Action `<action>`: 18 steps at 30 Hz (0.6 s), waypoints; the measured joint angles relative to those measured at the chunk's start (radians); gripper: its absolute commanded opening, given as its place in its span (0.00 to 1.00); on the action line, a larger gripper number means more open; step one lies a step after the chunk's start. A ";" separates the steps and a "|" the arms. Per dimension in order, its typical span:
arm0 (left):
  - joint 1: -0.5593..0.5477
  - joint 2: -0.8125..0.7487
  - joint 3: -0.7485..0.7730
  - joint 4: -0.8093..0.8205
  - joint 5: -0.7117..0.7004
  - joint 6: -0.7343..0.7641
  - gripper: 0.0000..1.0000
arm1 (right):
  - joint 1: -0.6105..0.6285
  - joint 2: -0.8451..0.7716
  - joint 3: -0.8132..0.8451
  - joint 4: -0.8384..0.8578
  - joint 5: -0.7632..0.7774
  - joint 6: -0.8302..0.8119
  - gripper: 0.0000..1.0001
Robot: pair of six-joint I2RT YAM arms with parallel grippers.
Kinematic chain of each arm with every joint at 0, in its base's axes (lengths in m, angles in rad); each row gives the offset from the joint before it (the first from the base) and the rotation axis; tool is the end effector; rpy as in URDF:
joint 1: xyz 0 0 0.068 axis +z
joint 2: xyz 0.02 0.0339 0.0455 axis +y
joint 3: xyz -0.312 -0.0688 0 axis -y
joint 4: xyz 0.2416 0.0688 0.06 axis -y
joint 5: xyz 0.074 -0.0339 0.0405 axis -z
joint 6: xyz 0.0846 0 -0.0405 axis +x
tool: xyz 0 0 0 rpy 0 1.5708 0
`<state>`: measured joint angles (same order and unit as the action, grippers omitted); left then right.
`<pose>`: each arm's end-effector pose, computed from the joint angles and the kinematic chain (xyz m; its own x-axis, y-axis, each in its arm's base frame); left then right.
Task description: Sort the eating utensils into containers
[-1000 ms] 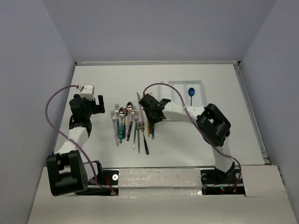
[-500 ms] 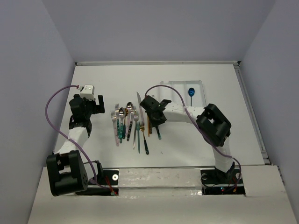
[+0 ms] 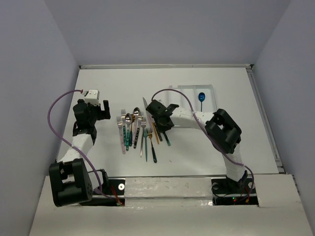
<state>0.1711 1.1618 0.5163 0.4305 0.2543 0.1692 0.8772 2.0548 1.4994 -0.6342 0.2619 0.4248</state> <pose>0.2769 0.0262 0.2691 -0.1942 0.1318 -0.9721 0.1117 0.9875 0.1116 0.3109 0.3397 0.1687 -0.8214 -0.3653 -0.4380 -0.3760 0.9243 -0.0656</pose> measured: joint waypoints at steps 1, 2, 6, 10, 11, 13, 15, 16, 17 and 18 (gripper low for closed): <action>0.000 0.000 0.000 0.000 0.000 0.000 0.99 | 0.000 0.003 0.006 -0.003 0.000 -0.001 0.00; 0.000 0.000 0.000 0.000 0.000 0.000 0.99 | 0.000 0.007 0.014 -0.008 0.000 -0.002 0.00; 0.000 0.000 0.000 0.000 0.000 0.000 0.99 | -0.001 0.011 0.045 -0.012 0.022 -0.011 0.00; 0.000 0.000 0.000 0.000 0.000 0.000 0.99 | -0.016 -0.032 0.073 0.010 0.042 -0.044 0.00; 0.000 0.000 0.000 0.000 0.000 0.000 0.99 | -0.027 -0.067 0.076 0.021 0.046 -0.057 0.00; 0.000 0.000 0.000 0.000 0.000 0.000 0.99 | -0.062 -0.139 0.076 0.048 0.061 -0.077 0.00; 0.000 0.000 0.000 0.000 0.000 0.000 0.99 | -0.119 -0.208 0.076 0.083 0.074 -0.093 0.00; 0.000 0.000 0.000 0.000 0.000 0.000 0.99 | -0.159 -0.241 0.076 0.106 0.079 -0.099 0.00; 0.000 -0.001 0.000 0.000 0.000 0.000 0.99 | -0.189 -0.261 0.076 0.122 0.082 -0.103 0.00; 0.000 -0.001 0.000 0.000 0.000 0.000 0.99 | -0.241 -0.280 0.074 0.140 0.087 -0.108 0.00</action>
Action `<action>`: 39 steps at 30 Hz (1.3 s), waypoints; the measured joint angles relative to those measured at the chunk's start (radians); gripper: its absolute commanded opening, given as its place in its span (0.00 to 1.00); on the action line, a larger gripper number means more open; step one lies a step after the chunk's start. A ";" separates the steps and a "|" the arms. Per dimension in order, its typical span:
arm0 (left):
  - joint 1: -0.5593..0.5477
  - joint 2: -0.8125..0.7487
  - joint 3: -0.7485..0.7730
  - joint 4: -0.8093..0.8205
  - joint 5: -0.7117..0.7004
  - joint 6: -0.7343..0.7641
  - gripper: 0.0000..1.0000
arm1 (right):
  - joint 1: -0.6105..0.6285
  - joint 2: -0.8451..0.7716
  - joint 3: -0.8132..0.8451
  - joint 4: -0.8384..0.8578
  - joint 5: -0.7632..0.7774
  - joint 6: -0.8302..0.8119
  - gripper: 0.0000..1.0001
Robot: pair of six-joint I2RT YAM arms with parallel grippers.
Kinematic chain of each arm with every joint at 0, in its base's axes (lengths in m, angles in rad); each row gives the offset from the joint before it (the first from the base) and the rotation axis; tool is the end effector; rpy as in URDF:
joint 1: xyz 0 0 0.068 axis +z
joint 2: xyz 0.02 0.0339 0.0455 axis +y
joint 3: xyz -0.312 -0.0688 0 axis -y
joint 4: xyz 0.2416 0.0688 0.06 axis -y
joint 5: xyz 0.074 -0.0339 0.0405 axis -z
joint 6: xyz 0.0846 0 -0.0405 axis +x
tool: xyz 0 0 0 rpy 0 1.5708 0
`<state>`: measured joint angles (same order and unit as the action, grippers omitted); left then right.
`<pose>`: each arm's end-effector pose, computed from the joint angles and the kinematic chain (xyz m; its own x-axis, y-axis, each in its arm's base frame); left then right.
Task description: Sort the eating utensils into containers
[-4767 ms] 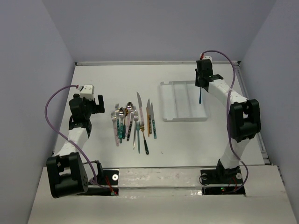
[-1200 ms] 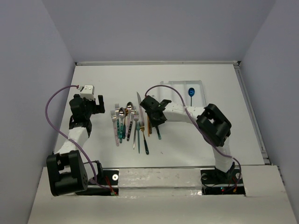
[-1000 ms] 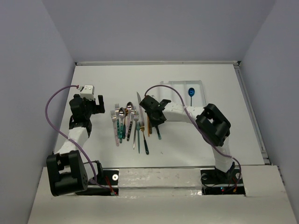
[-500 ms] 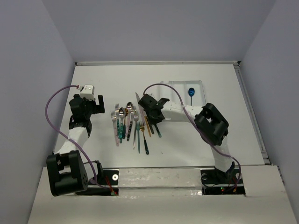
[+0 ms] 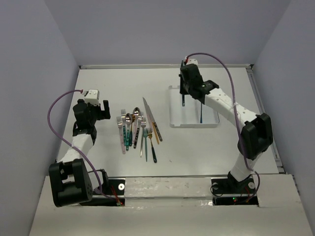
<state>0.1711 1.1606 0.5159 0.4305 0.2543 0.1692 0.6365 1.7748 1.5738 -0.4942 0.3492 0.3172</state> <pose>0.2766 0.0262 0.2692 -0.1934 0.1320 -0.9722 0.1116 0.9874 0.1118 0.3789 0.2441 0.3313 -0.5977 -0.0773 -0.7980 -0.1692 0.9851 0.0313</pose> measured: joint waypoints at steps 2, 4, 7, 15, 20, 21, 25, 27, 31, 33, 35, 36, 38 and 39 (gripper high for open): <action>0.000 -0.002 0.000 0.000 0.000 0.000 0.99 | -0.096 -0.023 -0.026 0.043 0.029 -0.009 0.00; 0.000 -0.003 0.000 0.000 0.000 0.000 0.99 | -0.153 -0.021 -0.053 0.056 0.049 -0.013 0.00; 0.000 -0.004 -0.001 0.000 0.000 0.000 0.99 | -0.205 0.007 -0.132 0.064 0.054 -0.023 0.00; 0.000 -0.004 -0.002 0.001 0.000 0.000 0.99 | -0.196 0.126 -0.195 0.090 -0.007 -0.025 0.00; 0.000 -0.004 -0.002 0.001 0.000 0.000 0.99 | -0.196 0.193 -0.195 0.118 -0.024 -0.026 0.00; 0.000 -0.004 -0.002 0.001 0.000 0.001 0.99 | -0.196 0.200 -0.195 0.122 -0.024 -0.026 0.04; 0.000 -0.004 -0.002 0.001 0.000 0.002 0.99 | -0.196 0.201 -0.195 0.138 -0.035 -0.028 0.32; 0.000 -0.004 -0.002 0.002 0.000 0.002 0.99 | -0.196 0.201 -0.195 0.142 -0.037 -0.032 0.40; 0.000 -0.004 -0.002 0.006 0.000 0.002 0.99 | -0.196 0.202 -0.197 0.139 -0.038 -0.049 0.52; 0.000 -0.004 -0.002 0.007 -0.001 0.002 0.99 | -0.196 0.198 -0.197 0.132 -0.038 -0.058 0.54; 0.000 -0.004 -0.002 0.007 -0.002 0.003 0.99 | -0.196 0.184 -0.197 0.122 -0.039 -0.069 0.54; 0.000 -0.004 -0.002 0.007 -0.004 0.003 0.99 | -0.193 0.171 -0.197 0.114 -0.035 -0.074 0.55; 0.000 -0.004 -0.002 0.008 -0.008 0.003 0.99 | -0.183 0.142 -0.197 0.105 -0.020 -0.088 0.55; 0.000 -0.004 -0.002 0.008 -0.008 0.003 0.99 | -0.172 0.118 -0.197 0.102 -0.007 -0.095 0.54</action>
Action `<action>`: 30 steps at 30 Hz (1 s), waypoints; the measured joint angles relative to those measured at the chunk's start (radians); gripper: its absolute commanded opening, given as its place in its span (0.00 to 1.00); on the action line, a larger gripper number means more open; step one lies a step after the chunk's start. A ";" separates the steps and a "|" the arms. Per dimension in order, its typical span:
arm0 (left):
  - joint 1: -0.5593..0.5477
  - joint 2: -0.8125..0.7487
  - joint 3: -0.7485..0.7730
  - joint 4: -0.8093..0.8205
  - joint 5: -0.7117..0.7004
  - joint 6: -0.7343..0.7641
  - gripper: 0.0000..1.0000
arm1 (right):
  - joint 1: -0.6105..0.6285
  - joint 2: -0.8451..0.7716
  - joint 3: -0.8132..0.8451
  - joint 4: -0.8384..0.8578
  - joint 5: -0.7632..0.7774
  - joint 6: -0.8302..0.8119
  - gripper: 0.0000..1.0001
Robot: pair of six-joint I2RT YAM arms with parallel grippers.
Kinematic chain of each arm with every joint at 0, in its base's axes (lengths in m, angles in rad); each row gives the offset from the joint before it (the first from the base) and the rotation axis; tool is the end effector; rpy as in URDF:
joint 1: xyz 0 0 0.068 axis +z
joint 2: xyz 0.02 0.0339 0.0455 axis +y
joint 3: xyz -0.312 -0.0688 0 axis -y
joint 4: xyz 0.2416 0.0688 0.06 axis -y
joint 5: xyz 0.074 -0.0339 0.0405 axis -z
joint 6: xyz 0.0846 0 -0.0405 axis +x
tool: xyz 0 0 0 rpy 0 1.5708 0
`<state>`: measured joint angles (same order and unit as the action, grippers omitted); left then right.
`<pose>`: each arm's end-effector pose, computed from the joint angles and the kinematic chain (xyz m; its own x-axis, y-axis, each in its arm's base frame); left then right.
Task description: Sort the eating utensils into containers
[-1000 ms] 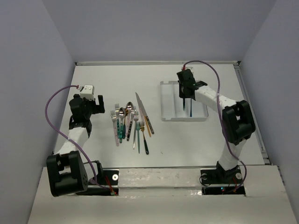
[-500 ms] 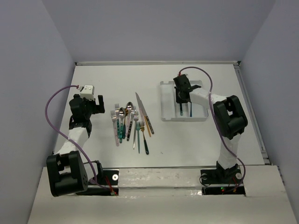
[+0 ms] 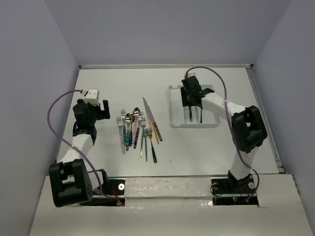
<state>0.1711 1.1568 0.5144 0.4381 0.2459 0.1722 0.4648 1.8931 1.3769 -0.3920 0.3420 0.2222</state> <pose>0.2762 0.0268 0.2708 -0.1850 0.1367 -0.9732 0.1030 0.9875 0.1191 0.4178 0.1777 0.2212 -0.7399 -0.1387 -0.6583 -0.0767 0.9895 -0.1223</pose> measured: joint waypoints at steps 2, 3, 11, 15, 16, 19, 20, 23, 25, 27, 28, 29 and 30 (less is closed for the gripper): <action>0.000 0.000 0.000 0.000 -0.003 0.000 0.99 | 0.032 -0.047 0.003 -0.002 0.017 -0.008 0.53; 0.000 0.000 0.000 0.000 -0.005 0.000 0.99 | 0.042 -0.059 0.005 -0.001 0.020 -0.008 0.54; 0.000 0.000 -0.011 0.006 -0.011 0.000 0.99 | 0.063 -0.028 0.066 -0.020 0.070 -0.005 0.57; 0.000 0.000 -0.012 0.008 -0.010 0.000 0.99 | 0.031 0.064 0.086 -0.027 0.060 0.005 0.54; 0.000 0.000 -0.012 0.008 -0.010 0.000 0.99 | 0.022 0.087 0.087 -0.029 0.058 0.007 0.54; 0.000 0.000 -0.012 0.008 -0.010 0.000 0.99 | 0.002 0.132 0.087 -0.042 0.051 0.016 0.50; 0.000 0.000 -0.013 0.008 -0.010 0.000 0.99 | -0.004 0.143 0.087 -0.048 0.050 0.018 0.47; 0.000 0.000 -0.013 0.008 -0.010 0.000 0.99 | -0.012 0.152 0.086 -0.049 0.047 0.033 0.40; 0.000 0.000 -0.013 0.008 -0.009 0.000 0.99 | -0.012 0.154 0.086 -0.049 0.040 0.038 0.32; 0.000 0.000 -0.013 0.008 -0.010 0.000 0.99 | -0.012 0.156 0.086 -0.048 0.032 0.044 0.23; 0.000 0.000 -0.013 0.008 -0.009 0.000 0.99 | -0.012 0.156 0.086 -0.045 0.027 0.048 0.20; 0.000 0.000 -0.013 0.008 -0.010 0.000 0.99 | -0.012 0.156 0.086 -0.045 0.023 0.048 0.18; 0.000 0.000 -0.013 0.008 -0.010 0.000 0.99 | -0.012 0.156 0.085 -0.044 0.021 0.054 0.15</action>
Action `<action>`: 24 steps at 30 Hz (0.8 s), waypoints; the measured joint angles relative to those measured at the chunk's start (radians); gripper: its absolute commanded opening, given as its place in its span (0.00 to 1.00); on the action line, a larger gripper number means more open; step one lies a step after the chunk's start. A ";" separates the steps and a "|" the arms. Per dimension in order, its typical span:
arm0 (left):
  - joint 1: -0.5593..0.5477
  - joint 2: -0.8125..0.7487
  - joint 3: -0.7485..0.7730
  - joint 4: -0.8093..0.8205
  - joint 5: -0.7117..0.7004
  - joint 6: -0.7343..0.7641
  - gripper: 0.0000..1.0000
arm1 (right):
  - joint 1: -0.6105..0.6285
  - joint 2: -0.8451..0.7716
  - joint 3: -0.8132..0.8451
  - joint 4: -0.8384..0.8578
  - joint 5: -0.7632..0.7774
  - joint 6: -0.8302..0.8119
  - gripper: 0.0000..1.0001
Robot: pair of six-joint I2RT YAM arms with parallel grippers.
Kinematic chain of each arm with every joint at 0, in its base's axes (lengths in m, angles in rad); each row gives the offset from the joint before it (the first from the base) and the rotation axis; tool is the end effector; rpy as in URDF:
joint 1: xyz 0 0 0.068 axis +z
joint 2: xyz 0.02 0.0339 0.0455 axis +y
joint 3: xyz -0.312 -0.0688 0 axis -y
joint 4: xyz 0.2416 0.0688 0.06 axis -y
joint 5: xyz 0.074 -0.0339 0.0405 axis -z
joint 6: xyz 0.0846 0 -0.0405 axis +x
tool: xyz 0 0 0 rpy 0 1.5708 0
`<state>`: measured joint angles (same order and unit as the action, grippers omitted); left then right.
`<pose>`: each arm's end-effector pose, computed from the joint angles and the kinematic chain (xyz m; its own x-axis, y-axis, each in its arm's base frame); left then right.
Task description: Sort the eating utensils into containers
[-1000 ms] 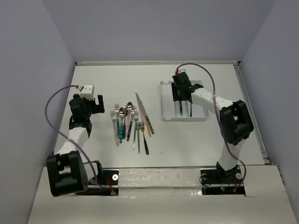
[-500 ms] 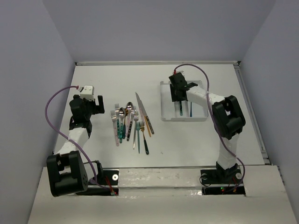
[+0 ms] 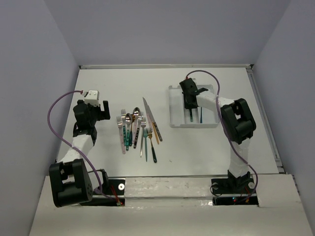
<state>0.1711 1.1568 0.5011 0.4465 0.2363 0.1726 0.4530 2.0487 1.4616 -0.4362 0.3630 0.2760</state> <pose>0.2748 0.0274 0.2669 -0.1913 0.1364 -0.9720 0.0944 0.9883 0.1201 0.4425 0.1820 0.1760 -0.8049 -0.1084 -0.5835 -0.0245 0.9884 -0.1498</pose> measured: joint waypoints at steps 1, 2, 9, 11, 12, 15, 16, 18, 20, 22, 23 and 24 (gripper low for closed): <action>0.000 0.000 0.000 0.000 0.000 0.000 0.99 | 0.000 0.000 -0.002 0.001 -0.001 0.003 0.13; 0.000 0.000 0.000 0.000 0.000 0.000 0.99 | 0.000 -0.001 -0.003 0.003 -0.002 0.006 0.08; 0.000 0.000 0.000 0.000 0.000 0.000 0.99 | 0.000 -0.041 -0.055 0.010 -0.035 0.020 0.02; 0.000 0.000 0.000 0.000 0.000 0.000 0.99 | 0.000 -0.058 -0.071 0.006 -0.051 0.025 0.02; 0.000 0.000 0.000 0.000 0.000 0.000 0.99 | 0.000 -0.069 -0.080 -0.003 -0.062 0.030 0.02; 0.000 0.000 0.000 0.001 0.000 0.000 0.99 | 0.000 -0.090 -0.092 -0.010 -0.087 0.035 0.03; 0.000 0.000 0.000 0.001 0.000 0.000 0.99 | 0.000 -0.093 -0.093 -0.010 -0.095 0.036 0.04; 0.000 0.000 0.000 0.002 0.000 0.000 0.99 | 0.000 -0.094 -0.094 -0.010 -0.102 0.036 0.06; 0.000 0.000 0.000 0.002 0.000 0.000 0.99 | 0.000 -0.094 -0.095 -0.013 -0.106 0.036 0.07; 0.000 0.000 0.000 0.002 0.000 0.000 0.99 | 0.000 -0.093 -0.095 -0.013 -0.108 0.036 0.16; 0.000 0.000 0.000 0.002 0.000 0.000 0.99 | 0.000 -0.092 -0.095 -0.013 -0.108 0.036 0.20; 0.000 0.000 -0.001 0.003 0.000 0.000 0.99 | 0.000 -0.091 -0.095 -0.012 -0.107 0.035 0.31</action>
<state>0.1711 1.1564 0.5003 0.4496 0.2363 0.1726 0.4530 1.9579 1.3663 -0.4484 0.2558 0.3115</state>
